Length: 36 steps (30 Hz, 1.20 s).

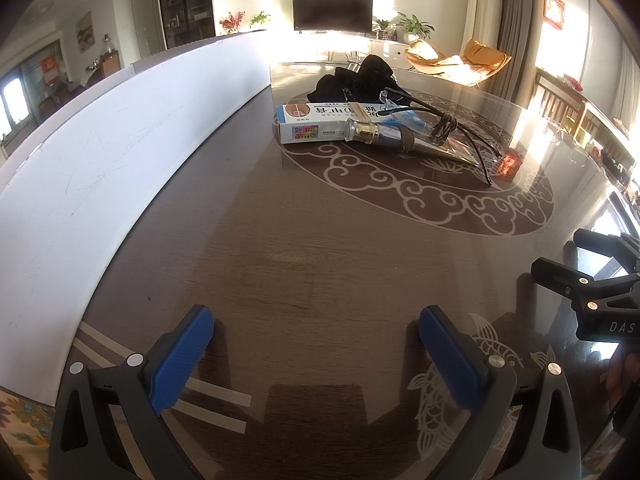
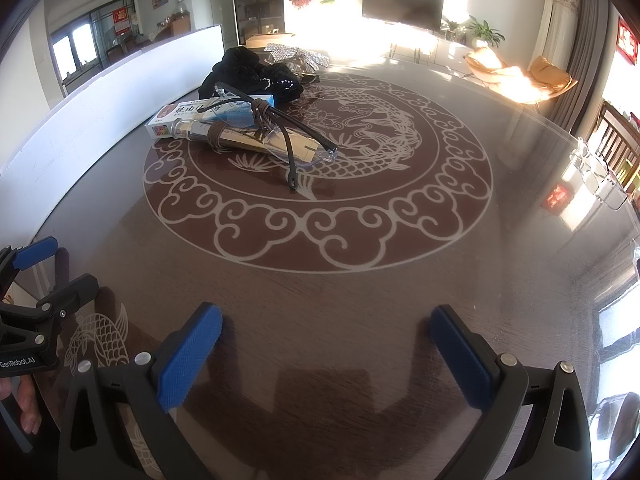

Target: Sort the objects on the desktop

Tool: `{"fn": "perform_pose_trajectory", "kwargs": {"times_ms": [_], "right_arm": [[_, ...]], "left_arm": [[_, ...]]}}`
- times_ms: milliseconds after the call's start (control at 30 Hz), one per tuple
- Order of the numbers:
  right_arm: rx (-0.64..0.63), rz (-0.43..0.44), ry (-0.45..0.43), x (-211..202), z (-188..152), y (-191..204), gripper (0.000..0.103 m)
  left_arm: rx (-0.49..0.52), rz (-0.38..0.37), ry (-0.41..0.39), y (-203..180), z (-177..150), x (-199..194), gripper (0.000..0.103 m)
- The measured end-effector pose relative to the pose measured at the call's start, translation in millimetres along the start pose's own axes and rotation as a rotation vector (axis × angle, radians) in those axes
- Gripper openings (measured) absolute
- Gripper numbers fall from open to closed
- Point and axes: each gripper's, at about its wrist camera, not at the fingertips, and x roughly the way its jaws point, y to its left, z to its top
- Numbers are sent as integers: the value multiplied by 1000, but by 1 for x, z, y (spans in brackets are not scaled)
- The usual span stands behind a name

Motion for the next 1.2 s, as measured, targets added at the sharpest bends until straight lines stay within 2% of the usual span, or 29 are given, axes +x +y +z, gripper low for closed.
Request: {"fn": "perform_pose_trajectory", "kwargs": {"times_ms": [367, 567, 600, 767, 900, 1033, 1200], "right_arm": [[0, 0, 0, 0, 0, 0, 103], [-24, 24, 16, 1, 3, 0, 103], [-63, 46, 25, 3, 7, 2, 103], [-308, 44, -34, 11, 48, 24, 103], [-449, 83, 6, 39, 87, 41, 103], [-495, 122, 70, 68, 110, 50, 103], [-478, 183, 101, 80, 127, 59, 102]], "left_arm": [[18, -15, 17, 6, -1, -1, 103], [-17, 10, 13, 19, -1, 0, 103], [-21, 14, 10, 20, -2, -1, 103], [-24, 18, 0, 22, -3, 0, 103], [-26, 20, -3, 22, -3, 1, 103], [-25, 20, -2, 22, -2, 0, 103], [-26, 20, -1, 22, -2, -1, 103]]}}
